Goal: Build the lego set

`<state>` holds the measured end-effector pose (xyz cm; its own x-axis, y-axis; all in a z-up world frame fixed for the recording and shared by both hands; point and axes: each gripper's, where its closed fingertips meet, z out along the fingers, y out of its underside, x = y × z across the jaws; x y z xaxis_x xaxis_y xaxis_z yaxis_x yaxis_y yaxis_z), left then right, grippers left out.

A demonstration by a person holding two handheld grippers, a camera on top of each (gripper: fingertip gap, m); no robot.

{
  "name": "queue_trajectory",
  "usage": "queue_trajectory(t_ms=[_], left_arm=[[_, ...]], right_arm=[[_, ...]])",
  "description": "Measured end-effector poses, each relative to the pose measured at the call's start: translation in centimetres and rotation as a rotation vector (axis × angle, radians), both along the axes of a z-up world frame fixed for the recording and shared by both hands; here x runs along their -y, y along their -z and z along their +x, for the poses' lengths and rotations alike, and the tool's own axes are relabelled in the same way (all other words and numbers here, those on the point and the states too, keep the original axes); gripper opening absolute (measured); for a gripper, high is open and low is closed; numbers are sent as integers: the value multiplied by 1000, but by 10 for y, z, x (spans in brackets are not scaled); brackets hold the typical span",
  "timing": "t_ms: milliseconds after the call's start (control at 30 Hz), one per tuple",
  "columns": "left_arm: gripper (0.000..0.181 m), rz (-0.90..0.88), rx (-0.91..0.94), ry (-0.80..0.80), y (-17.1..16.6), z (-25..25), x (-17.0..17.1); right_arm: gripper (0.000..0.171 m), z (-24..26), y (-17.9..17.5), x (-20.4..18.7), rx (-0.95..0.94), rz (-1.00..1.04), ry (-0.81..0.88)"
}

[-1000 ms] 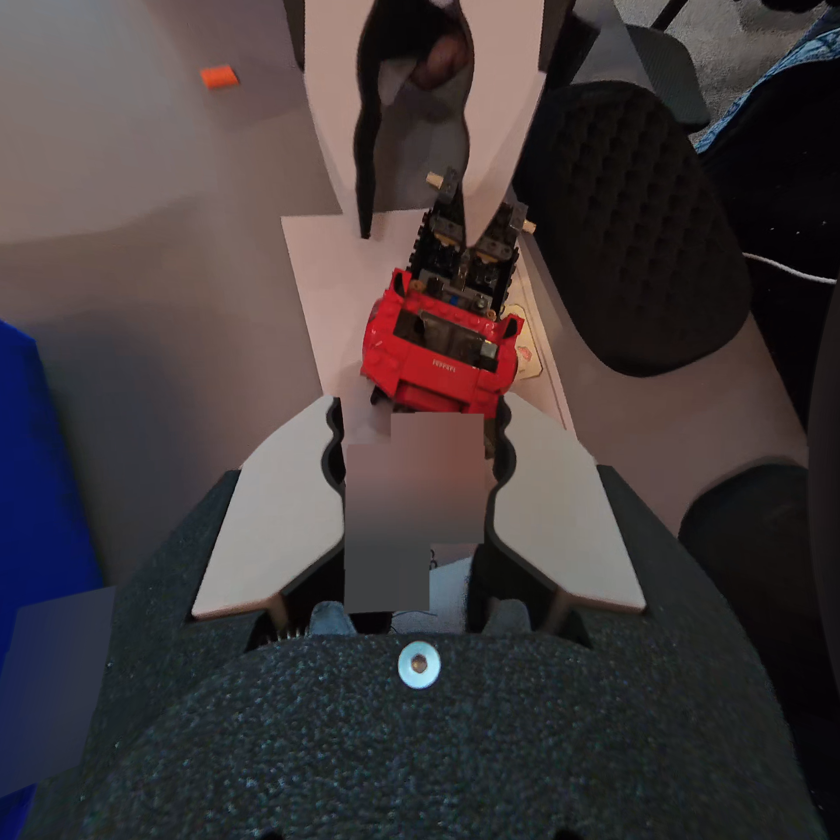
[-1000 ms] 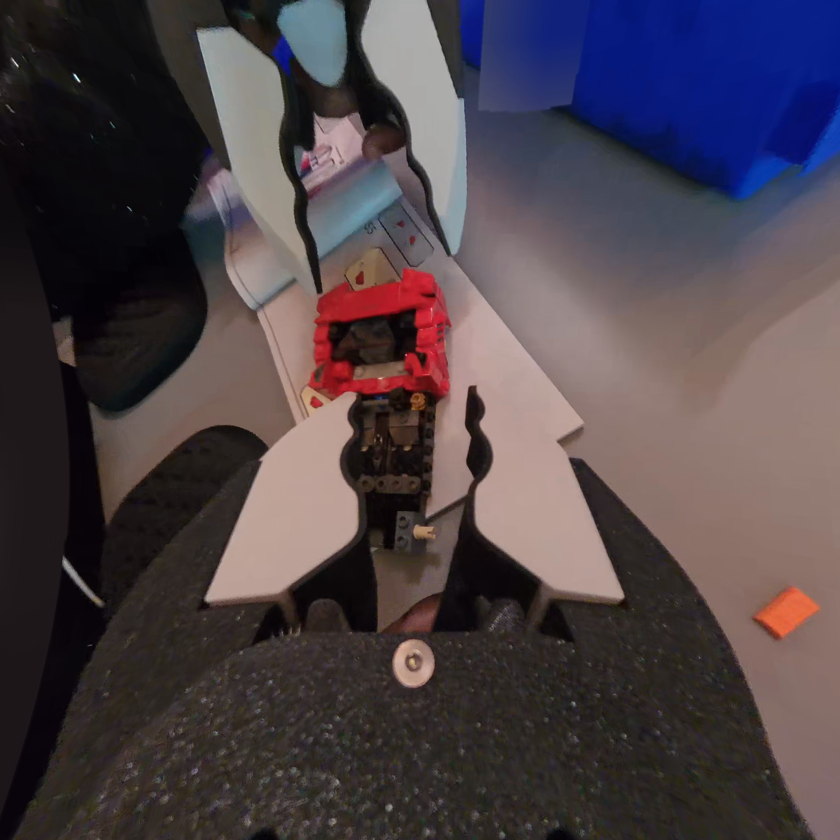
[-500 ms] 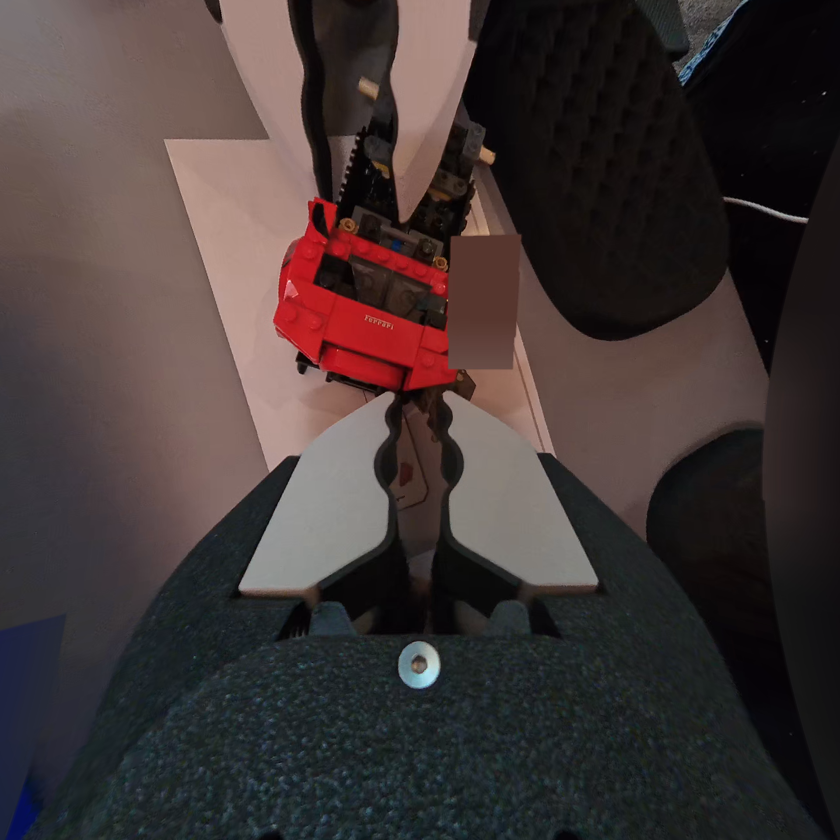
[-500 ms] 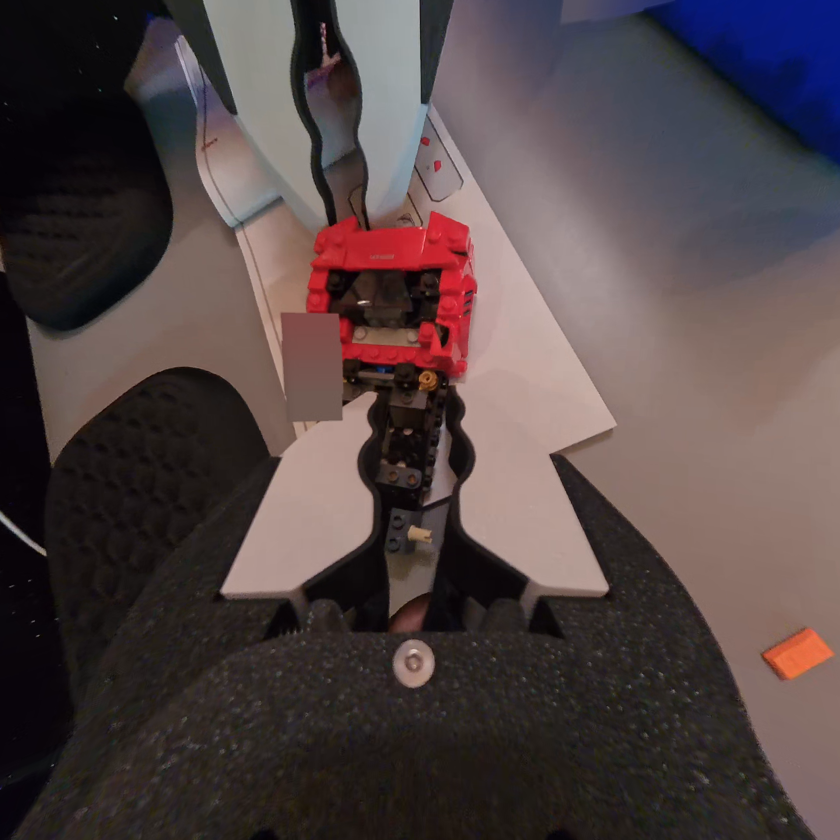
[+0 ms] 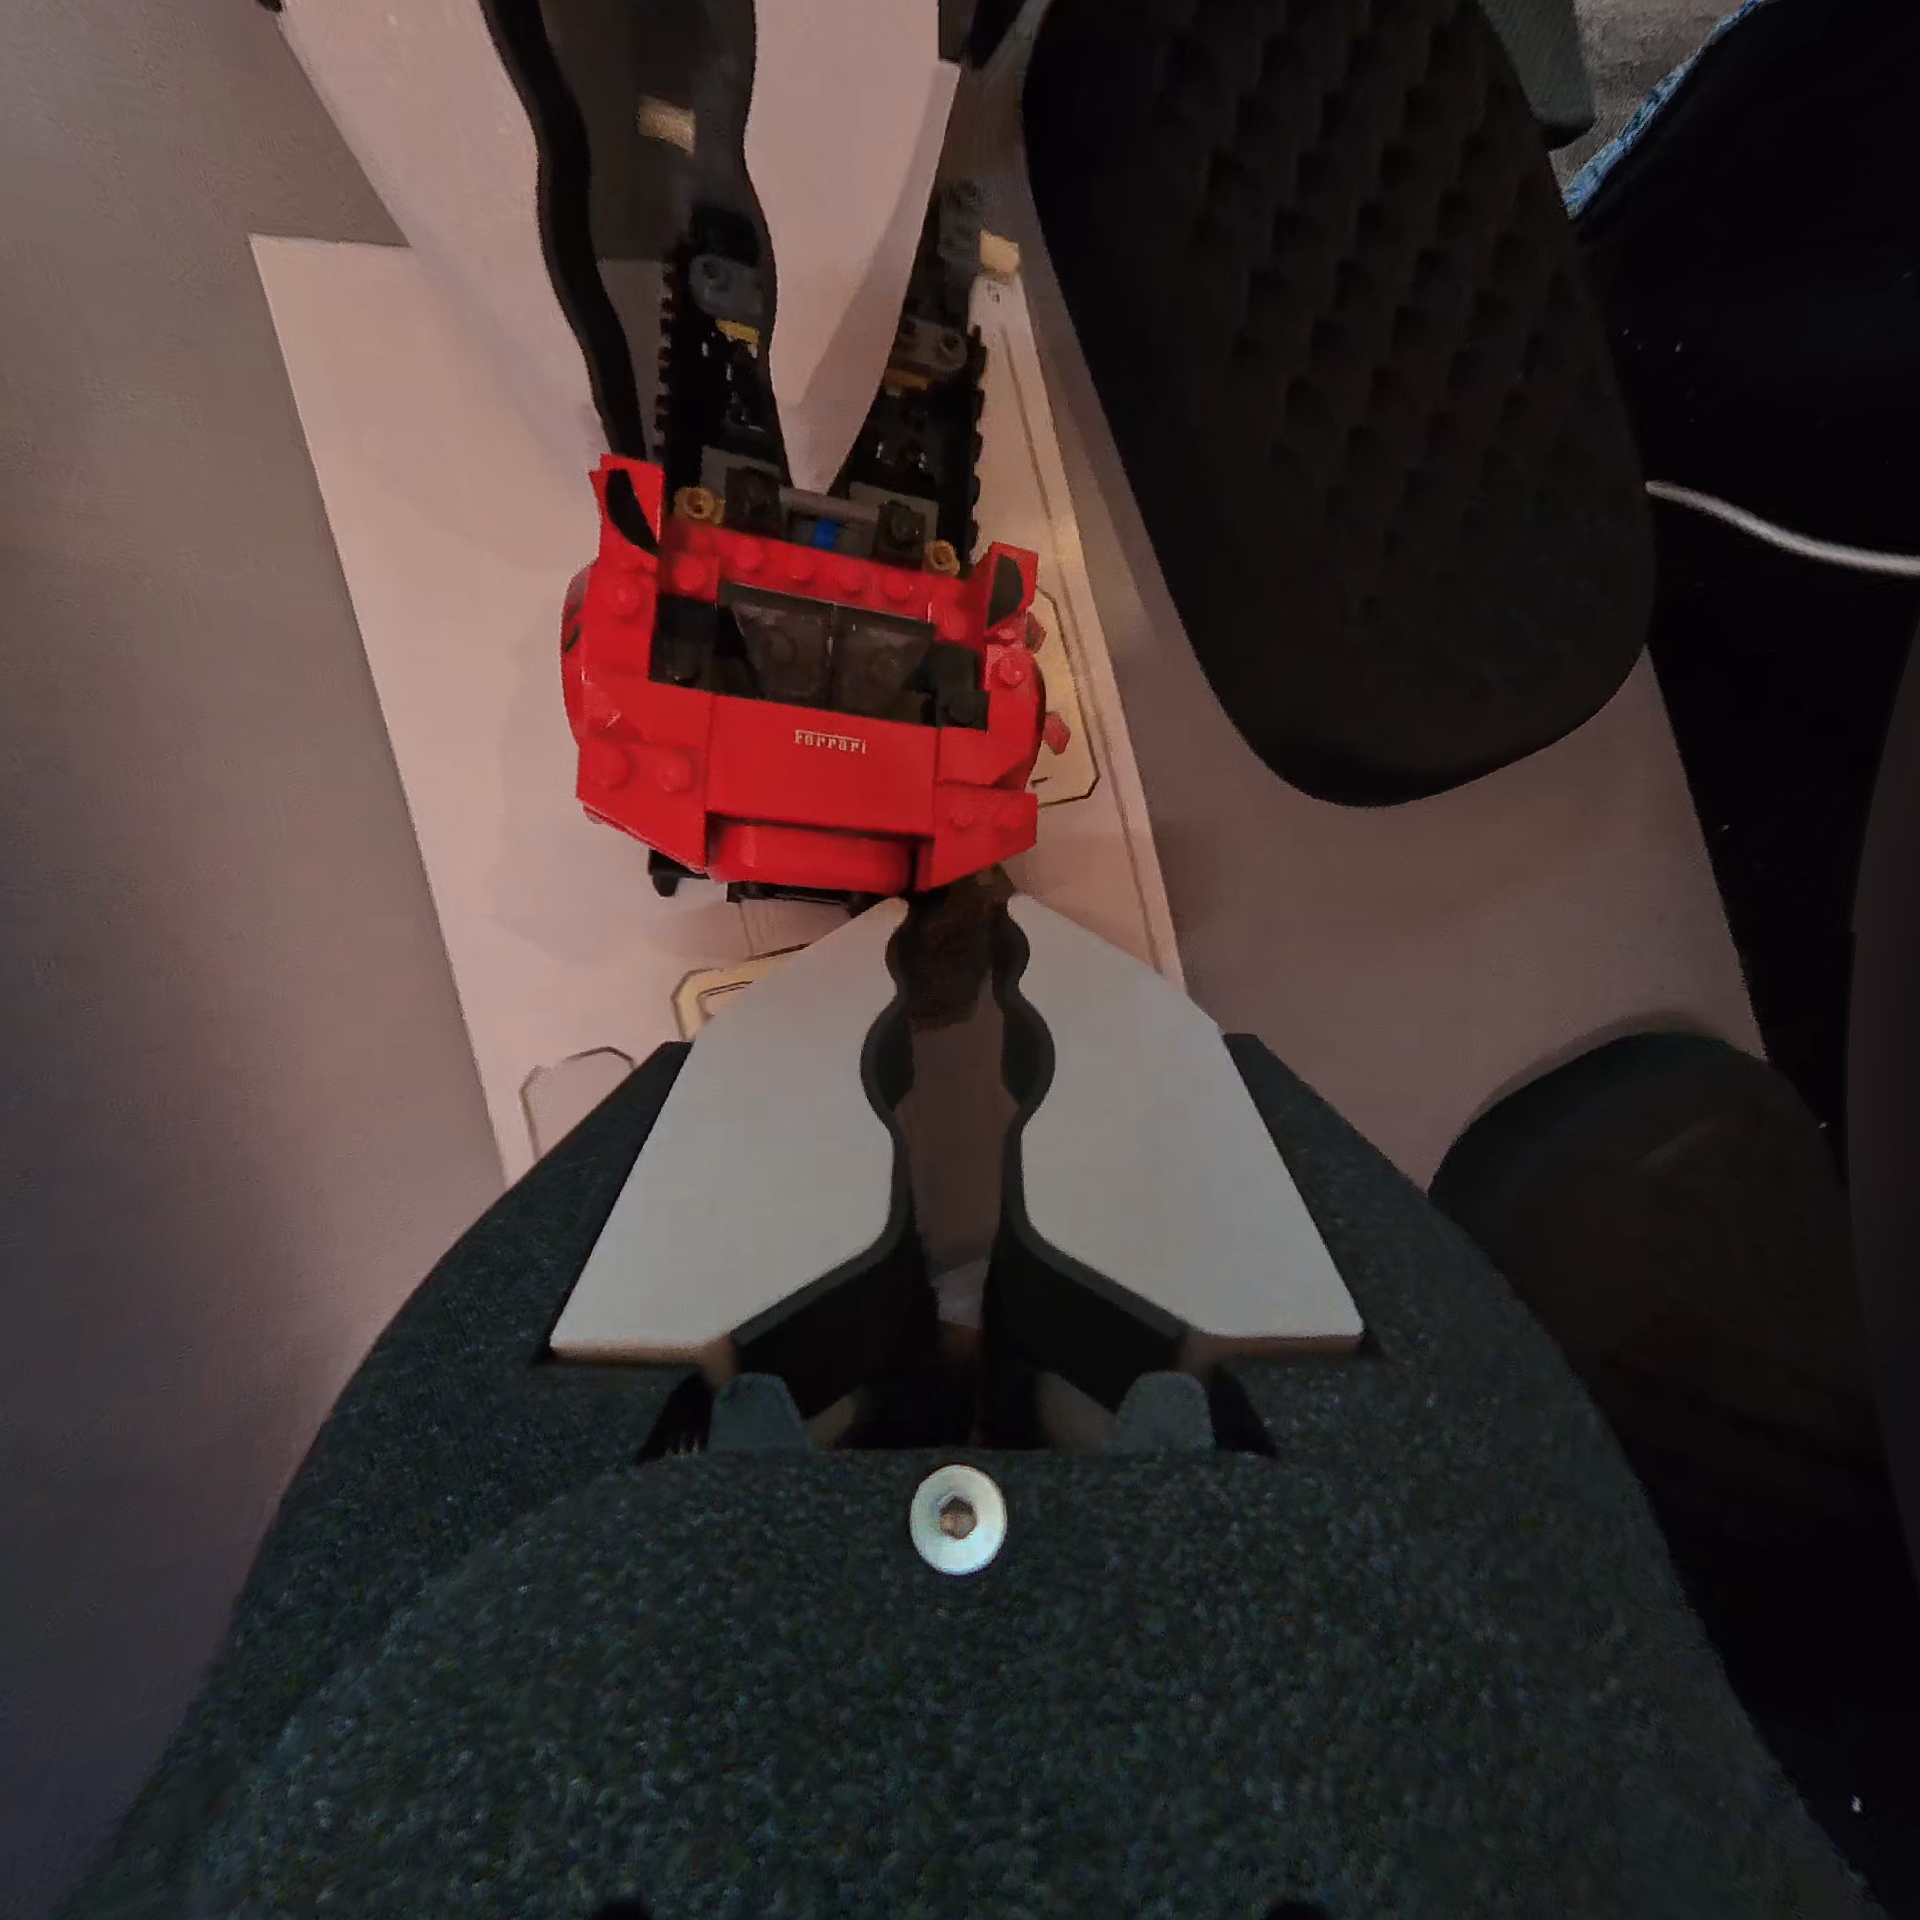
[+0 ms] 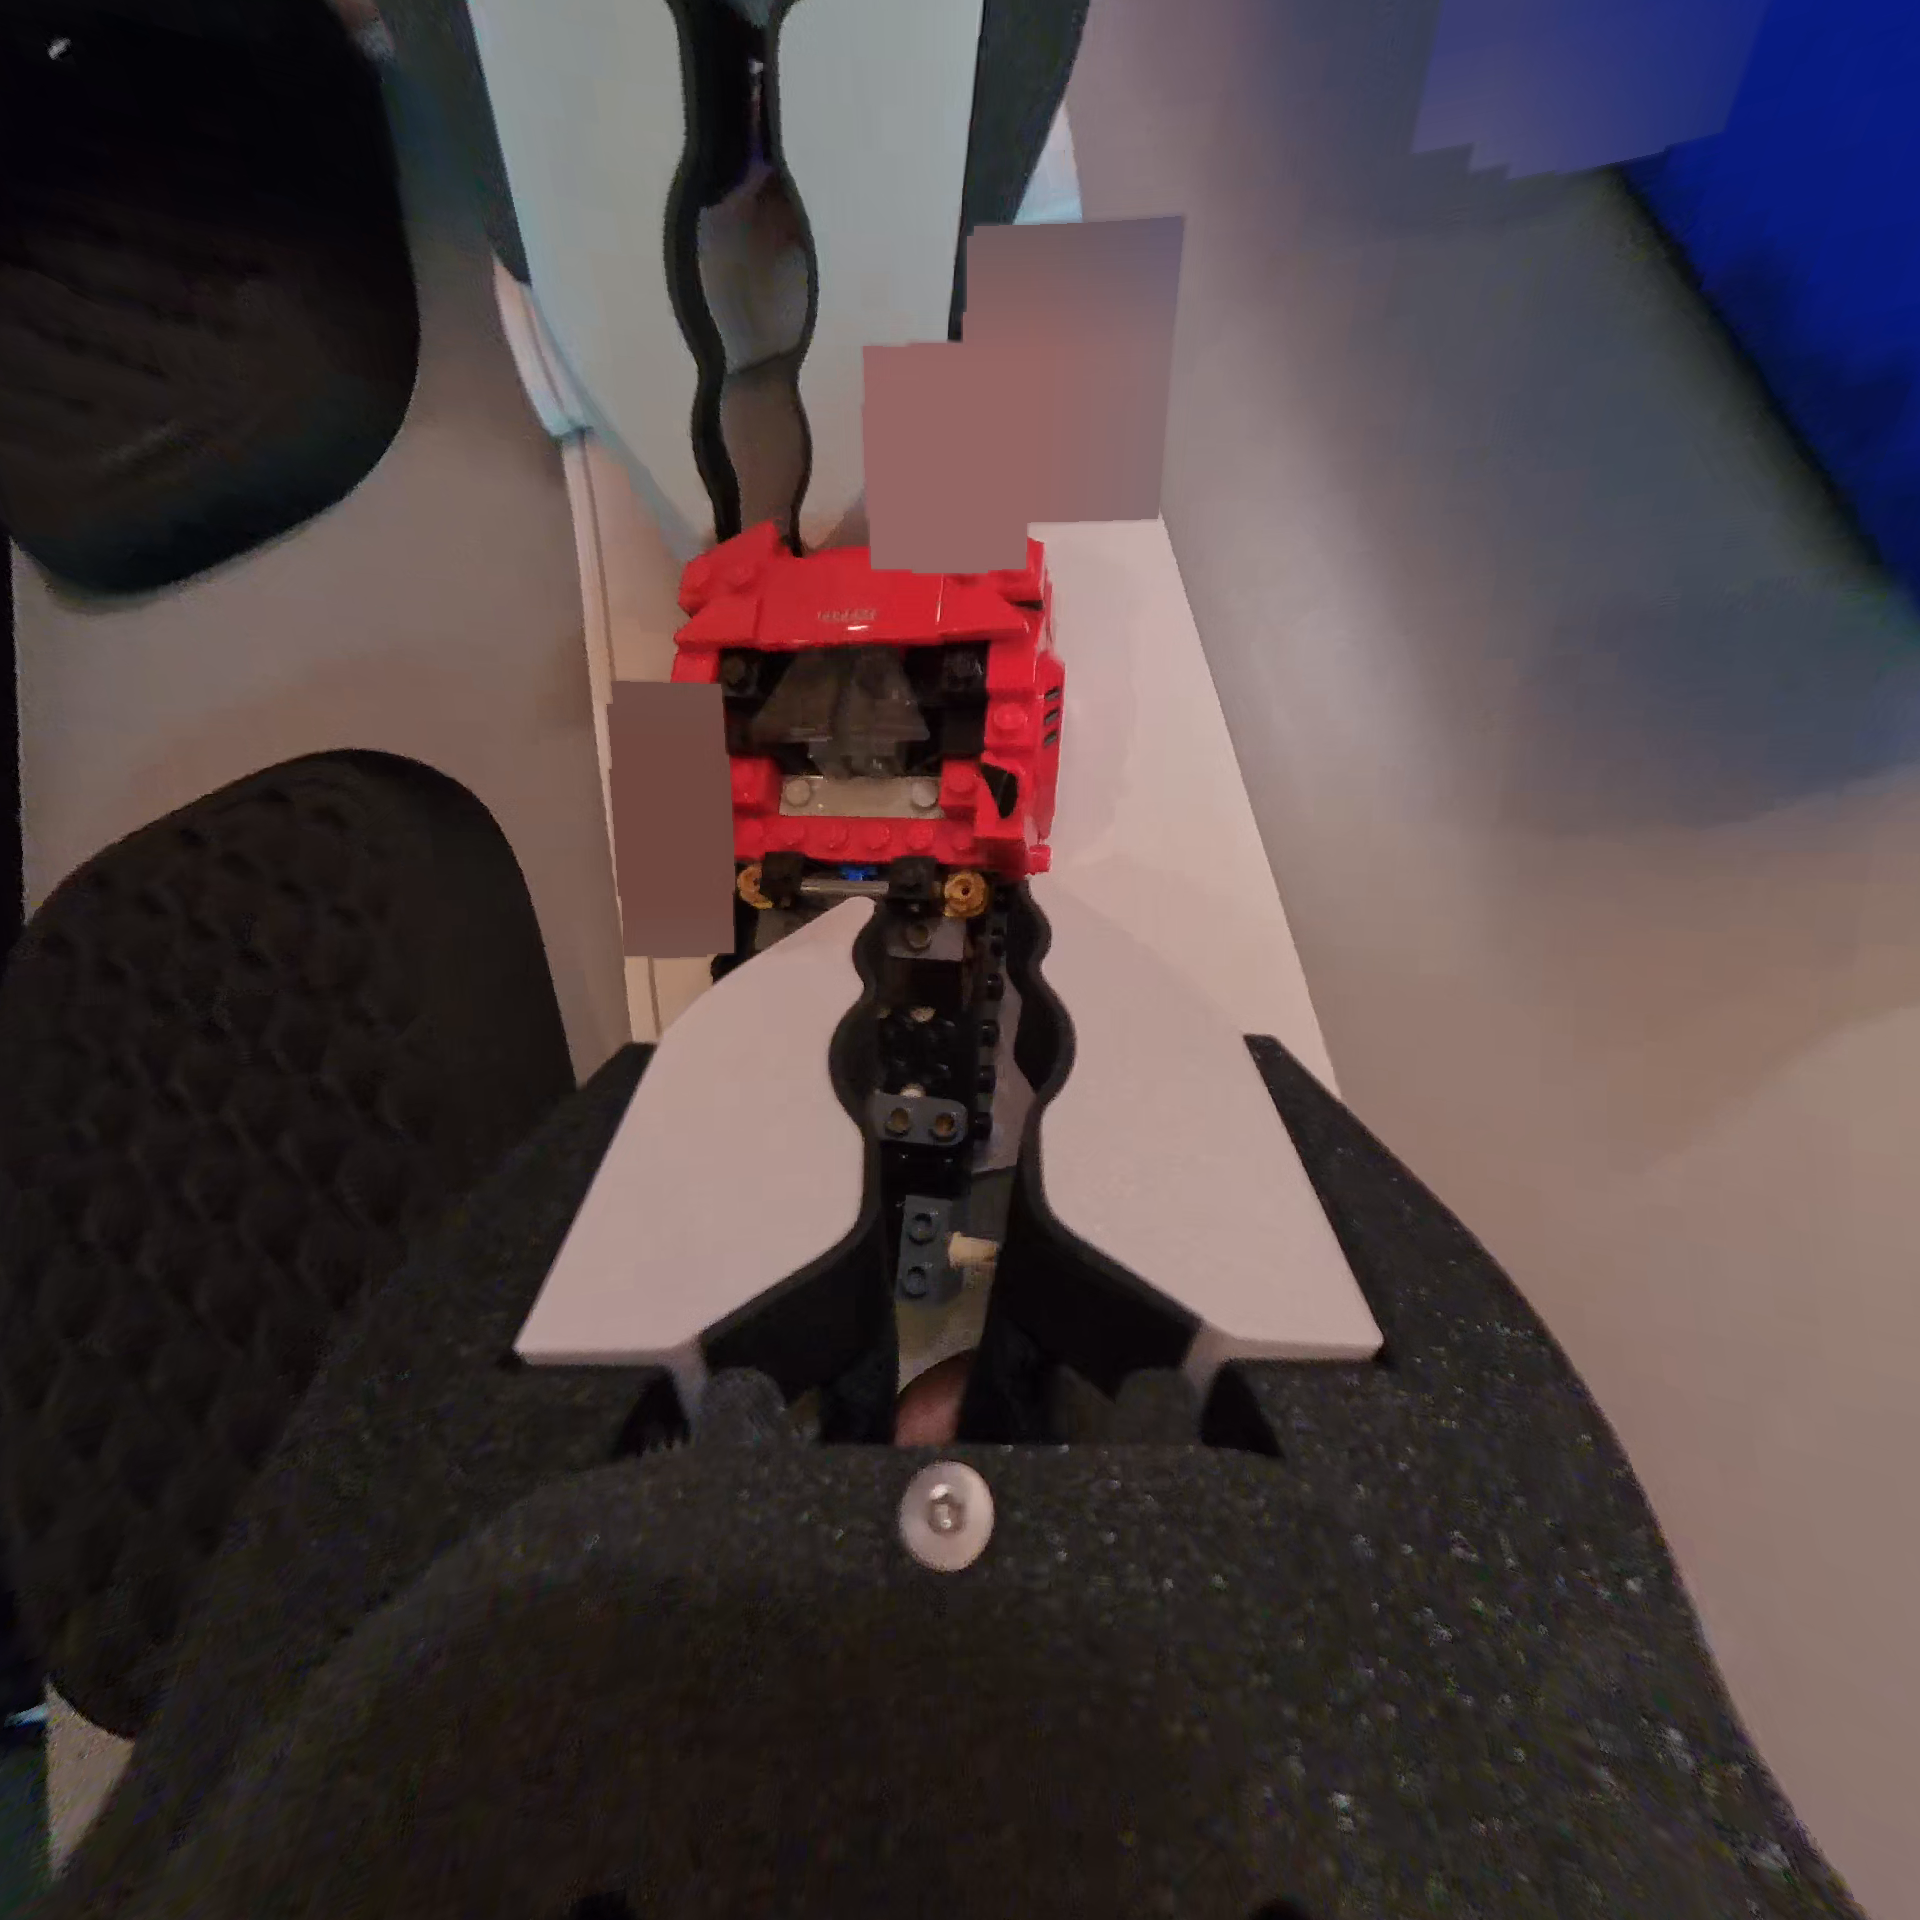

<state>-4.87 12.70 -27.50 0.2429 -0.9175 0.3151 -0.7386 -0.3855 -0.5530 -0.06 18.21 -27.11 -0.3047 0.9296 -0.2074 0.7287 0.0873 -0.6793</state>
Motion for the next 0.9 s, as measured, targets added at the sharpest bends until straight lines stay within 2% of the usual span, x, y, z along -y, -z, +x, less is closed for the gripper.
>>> queue_trajectory(t_ms=[200, 333, 433, 533, 600, 667, 900], left_arm=[[12, -84, 45, -58, -3, 15, 17], [17, -93, 37, -98, -5, 13, 22], [12, -6, 58, -121, -16, -1, 16], [3, 212, 121, -180, -36, -6, -10], [0, 360, 163, -151, -48, 2, -19], [0, 450, 129, -105, -47, 6, -22], [0, 453, 84, -55, -30, 14, -22]], right_arm=[[20, -2, -1, 1, -14, 9, -187], [24, -2, -3, -4, -1, -24, -206], [26, 0, -14, -9, -55, -45, -155], [26, 2, -26, -11, -121, -50, -88], [25, 2, -32, -8, -164, -56, -62], [25, 3, -34, -5, -176, -64, -40], [25, 9, -36, 1, -185, -65, -29]])
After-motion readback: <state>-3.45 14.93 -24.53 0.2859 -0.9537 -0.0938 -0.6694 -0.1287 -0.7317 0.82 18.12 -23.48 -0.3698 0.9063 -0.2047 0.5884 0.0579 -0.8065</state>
